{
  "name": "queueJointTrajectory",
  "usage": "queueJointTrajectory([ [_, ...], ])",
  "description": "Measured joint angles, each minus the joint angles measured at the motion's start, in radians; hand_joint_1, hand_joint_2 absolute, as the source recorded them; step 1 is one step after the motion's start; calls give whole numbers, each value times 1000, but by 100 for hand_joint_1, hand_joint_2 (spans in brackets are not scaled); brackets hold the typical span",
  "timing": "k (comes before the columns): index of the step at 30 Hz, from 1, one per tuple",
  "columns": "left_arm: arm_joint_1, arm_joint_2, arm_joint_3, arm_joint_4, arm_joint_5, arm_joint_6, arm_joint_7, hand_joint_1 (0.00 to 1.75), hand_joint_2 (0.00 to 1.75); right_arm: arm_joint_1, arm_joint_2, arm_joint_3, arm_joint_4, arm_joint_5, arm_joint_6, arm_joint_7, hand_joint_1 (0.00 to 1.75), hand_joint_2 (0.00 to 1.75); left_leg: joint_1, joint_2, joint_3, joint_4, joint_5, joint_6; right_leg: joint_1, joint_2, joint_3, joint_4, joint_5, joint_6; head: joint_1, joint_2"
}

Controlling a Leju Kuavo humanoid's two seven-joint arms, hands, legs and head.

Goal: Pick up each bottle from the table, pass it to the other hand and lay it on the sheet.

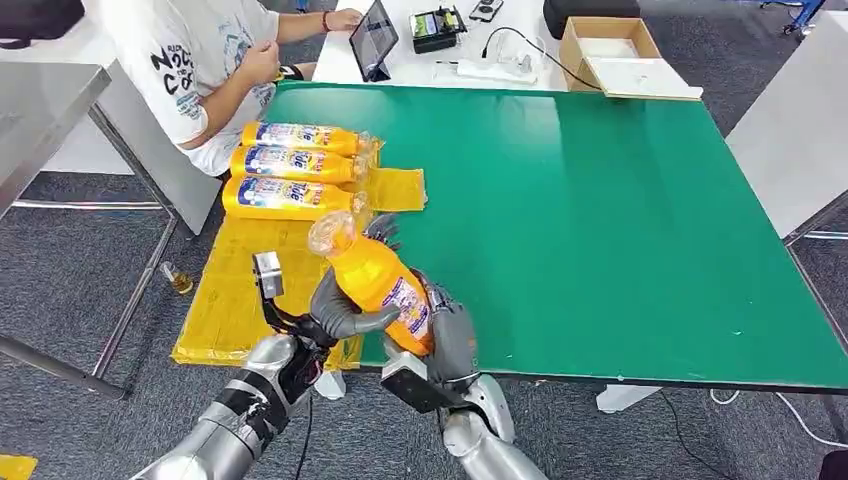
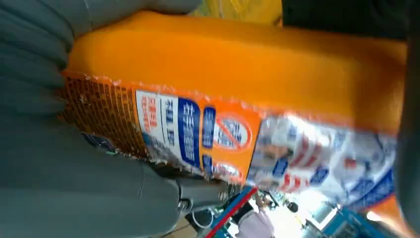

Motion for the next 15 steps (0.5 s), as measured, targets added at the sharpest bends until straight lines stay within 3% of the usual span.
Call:
queueJointTrajectory([
  [12,-12,19,-33,22,73,-18,37,0,175,-45,21,34,90,35,-58,45,175,175,0,0,0,0,0,0,0,0,-1,0,0,0,0,0],
  [13,-17,21,-40,29,73,-16,45,7,175,-50,23,35,94,45,-62,55,175,175,0,0,0,0,0,0,0,0,-1,0,0,0,0,0],
  [14,-22,22,-46,38,74,-16,51,45,175,-56,24,35,96,62,-64,65,175,175,0,0,0,0,0,0,0,0,-1,0,0,0,0,0],
  [15,-27,24,-49,46,77,-16,53,45,175,-61,24,35,97,80,-65,77,175,175,0,0,0,0,0,0,0,0,-1,0,0,0,0,0],
])
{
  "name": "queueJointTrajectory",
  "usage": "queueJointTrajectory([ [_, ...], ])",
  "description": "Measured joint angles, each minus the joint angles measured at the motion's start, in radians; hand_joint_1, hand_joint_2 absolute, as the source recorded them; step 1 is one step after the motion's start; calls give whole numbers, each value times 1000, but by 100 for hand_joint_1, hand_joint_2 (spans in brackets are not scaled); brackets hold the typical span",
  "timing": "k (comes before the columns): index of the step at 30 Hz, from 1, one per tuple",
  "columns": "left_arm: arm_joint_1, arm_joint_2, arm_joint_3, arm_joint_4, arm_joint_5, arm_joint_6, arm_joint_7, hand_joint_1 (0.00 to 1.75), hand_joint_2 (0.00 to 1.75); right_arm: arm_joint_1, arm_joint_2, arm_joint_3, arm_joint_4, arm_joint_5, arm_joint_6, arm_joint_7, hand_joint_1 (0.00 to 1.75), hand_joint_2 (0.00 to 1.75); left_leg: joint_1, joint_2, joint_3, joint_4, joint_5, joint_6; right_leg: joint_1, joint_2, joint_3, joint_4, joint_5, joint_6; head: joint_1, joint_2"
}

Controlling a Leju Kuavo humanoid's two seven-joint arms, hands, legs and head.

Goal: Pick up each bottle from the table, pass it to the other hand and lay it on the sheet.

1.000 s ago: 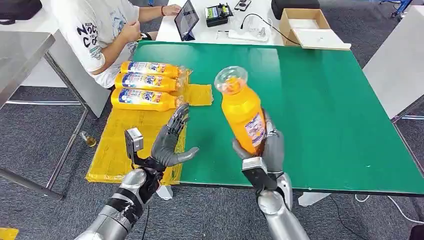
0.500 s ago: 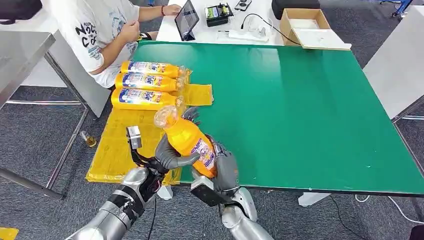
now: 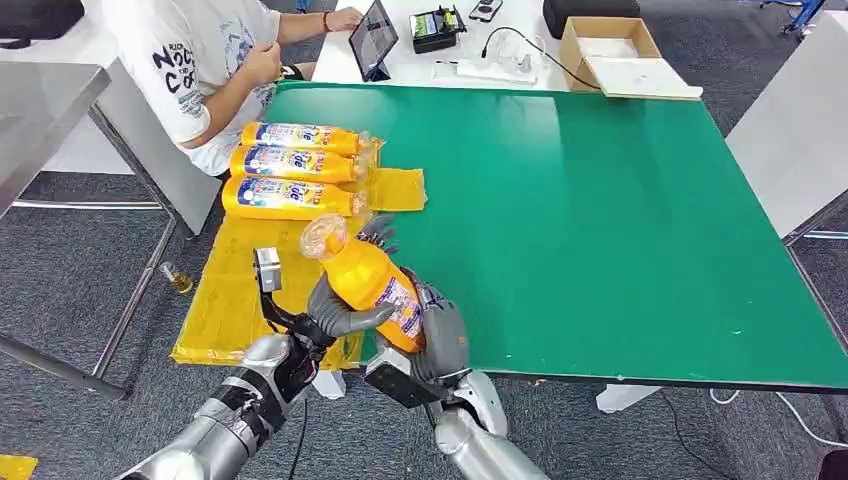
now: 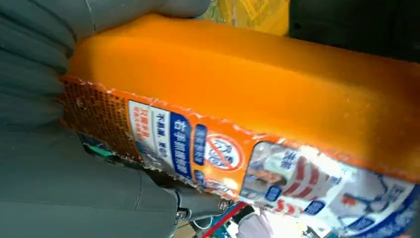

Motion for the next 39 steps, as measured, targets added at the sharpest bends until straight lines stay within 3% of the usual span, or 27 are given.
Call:
queueJointTrajectory([
  [1,-3,1,-3,7,3,0,2,169,175,-5,1,-2,0,21,-1,8,175,175,0,0,0,0,0,0,0,0,0,0,0,0,0,0],
  [2,-4,2,-9,14,10,-1,2,175,175,-8,1,-6,0,40,-1,14,175,175,0,0,0,0,0,0,0,0,0,0,0,0,0,0],
  [10,-17,9,-41,56,33,0,2,175,175,-14,9,-66,0,154,-2,35,175,175,0,1,0,0,0,0,0,0,-1,0,0,0,0,0],
  [26,-13,8,-42,84,128,-19,10,175,175,-9,32,-124,29,228,-2,60,175,175,0,1,0,0,0,0,0,0,-1,0,0,0,0,0],
  [27,-10,8,-41,84,132,-19,11,175,175,-9,32,-125,31,229,-2,61,148,175,0,1,0,0,0,0,0,0,-1,0,0,0,0,0],
  [28,-9,8,-41,85,134,-19,12,175,175,-9,33,-126,35,230,-2,61,0,175,0,1,0,0,0,0,0,0,-1,0,0,0,0,0],
  [29,-8,8,-40,86,135,-19,13,175,175,-9,34,-127,37,230,-2,61,0,0,0,1,0,0,0,0,0,0,-1,0,0,0,0,0],
  [34,-2,2,-39,81,142,29,18,175,175,-10,38,-127,64,172,6,71,0,0,0,0,-1,0,0,0,0,0,-1,0,0,0,0,0],
  [39,13,-14,-3,19,18,250,2,175,175,-10,39,-122,72,62,22,71,0,0,0,0,-1,0,0,0,0,0,-1,0,0,0,0,0],
])
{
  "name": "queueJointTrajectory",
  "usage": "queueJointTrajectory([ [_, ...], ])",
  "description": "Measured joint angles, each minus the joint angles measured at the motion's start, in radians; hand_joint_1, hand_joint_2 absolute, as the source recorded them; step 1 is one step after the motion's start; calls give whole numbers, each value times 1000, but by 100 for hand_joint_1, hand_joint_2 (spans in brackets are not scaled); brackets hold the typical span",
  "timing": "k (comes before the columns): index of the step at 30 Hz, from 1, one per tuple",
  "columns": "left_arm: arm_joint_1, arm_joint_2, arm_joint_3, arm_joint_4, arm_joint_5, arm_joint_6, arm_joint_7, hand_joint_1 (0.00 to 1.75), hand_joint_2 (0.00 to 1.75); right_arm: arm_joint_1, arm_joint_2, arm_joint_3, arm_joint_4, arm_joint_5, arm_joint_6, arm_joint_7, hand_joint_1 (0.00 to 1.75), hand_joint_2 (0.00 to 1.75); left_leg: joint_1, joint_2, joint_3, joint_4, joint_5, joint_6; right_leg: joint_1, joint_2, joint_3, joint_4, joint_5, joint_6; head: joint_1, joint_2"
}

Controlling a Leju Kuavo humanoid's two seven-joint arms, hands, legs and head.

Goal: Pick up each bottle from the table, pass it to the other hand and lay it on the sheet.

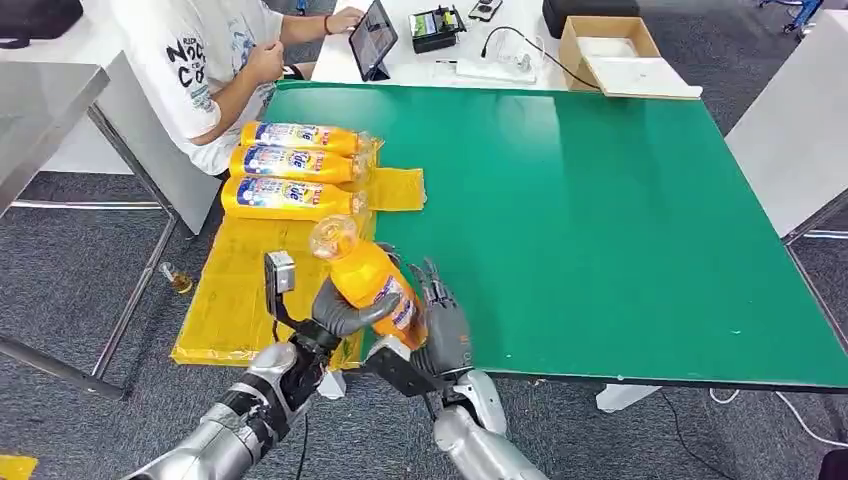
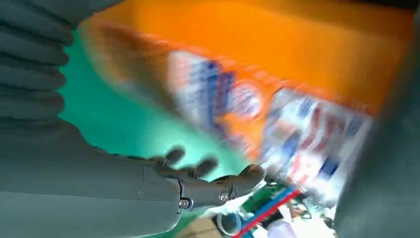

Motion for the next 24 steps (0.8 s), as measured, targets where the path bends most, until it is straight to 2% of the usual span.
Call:
queueJointTrajectory([
  [10,3,-10,35,-40,-22,19,3,175,175,0,-2,13,0,-14,2,6,0,0,0,0,0,0,0,0,0,0,0,0,0,0,0,0],
  [16,6,-26,124,-90,-133,286,-24,175,175,21,-19,20,-86,-126,2,-1,0,0,0,0,0,0,0,0,0,0,0,0,0,0,0,0],
  [24,8,-39,256,-179,-212,456,-73,175,175,66,-57,21,-292,-193,16,-6,0,0,0,0,0,0,0,0,0,0,0,0,0,0,0,0],
])
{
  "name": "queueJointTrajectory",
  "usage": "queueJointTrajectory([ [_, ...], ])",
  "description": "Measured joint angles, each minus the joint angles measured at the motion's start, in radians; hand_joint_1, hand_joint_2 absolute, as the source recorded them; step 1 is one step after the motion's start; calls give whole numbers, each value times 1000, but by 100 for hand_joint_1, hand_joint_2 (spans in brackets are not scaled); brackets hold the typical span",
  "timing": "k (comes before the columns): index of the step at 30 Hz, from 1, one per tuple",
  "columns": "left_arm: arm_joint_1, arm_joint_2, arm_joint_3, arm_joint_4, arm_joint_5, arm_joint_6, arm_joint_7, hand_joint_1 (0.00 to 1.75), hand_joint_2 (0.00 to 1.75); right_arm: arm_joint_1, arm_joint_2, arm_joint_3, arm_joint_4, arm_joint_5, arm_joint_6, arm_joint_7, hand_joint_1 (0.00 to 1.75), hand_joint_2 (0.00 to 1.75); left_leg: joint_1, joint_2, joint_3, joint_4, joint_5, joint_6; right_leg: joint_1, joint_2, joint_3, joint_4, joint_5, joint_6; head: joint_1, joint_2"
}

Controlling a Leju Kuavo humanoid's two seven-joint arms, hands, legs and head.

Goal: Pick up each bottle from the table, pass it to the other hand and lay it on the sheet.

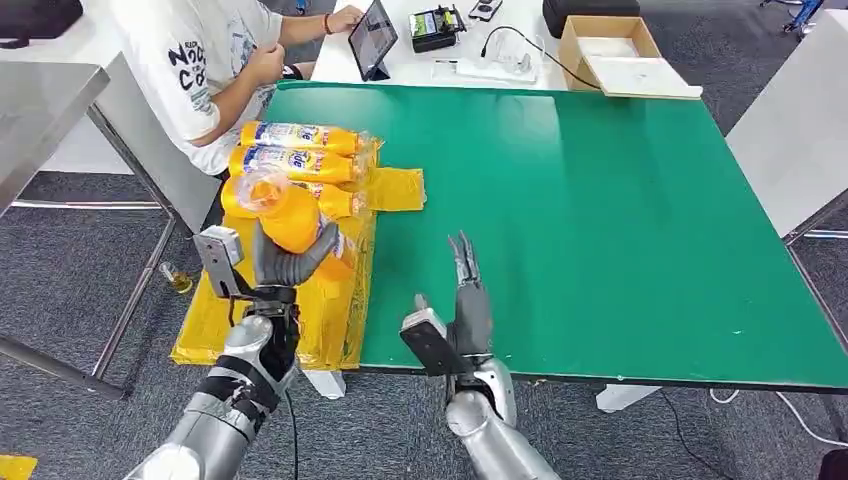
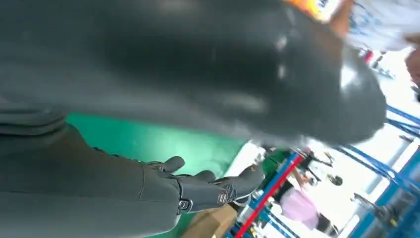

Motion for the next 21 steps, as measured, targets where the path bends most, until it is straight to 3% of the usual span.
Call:
queueJointTrajectory([
  [4,-2,8,13,-39,-311,302,-46,175,175,29,-9,-1,-103,-75,-29,-82,0,0,0,0,0,0,0,0,0,0,0,0,0,0,0,0],
  [9,-55,50,13,60,-798,562,66,175,175,72,-8,-11,-299,-154,-38,-151,0,0,0,0,0,0,0,0,0,0,0,0,0,0,0,0],
  [15,-114,93,35,252,-1326,558,265,175,175,114,-9,-31,-485,-185,-38,-154,0,0,0,0,0,0,1,-1,0,0,-1,0,0,0,0,0],
  [21,-168,134,6,407,-1442,483,330,175,175,130,-17,-35,-557,-214,-38,-155,0,0,0,2,-1,0,1,-1,0,0,-1,0,0,0,0,0],
])
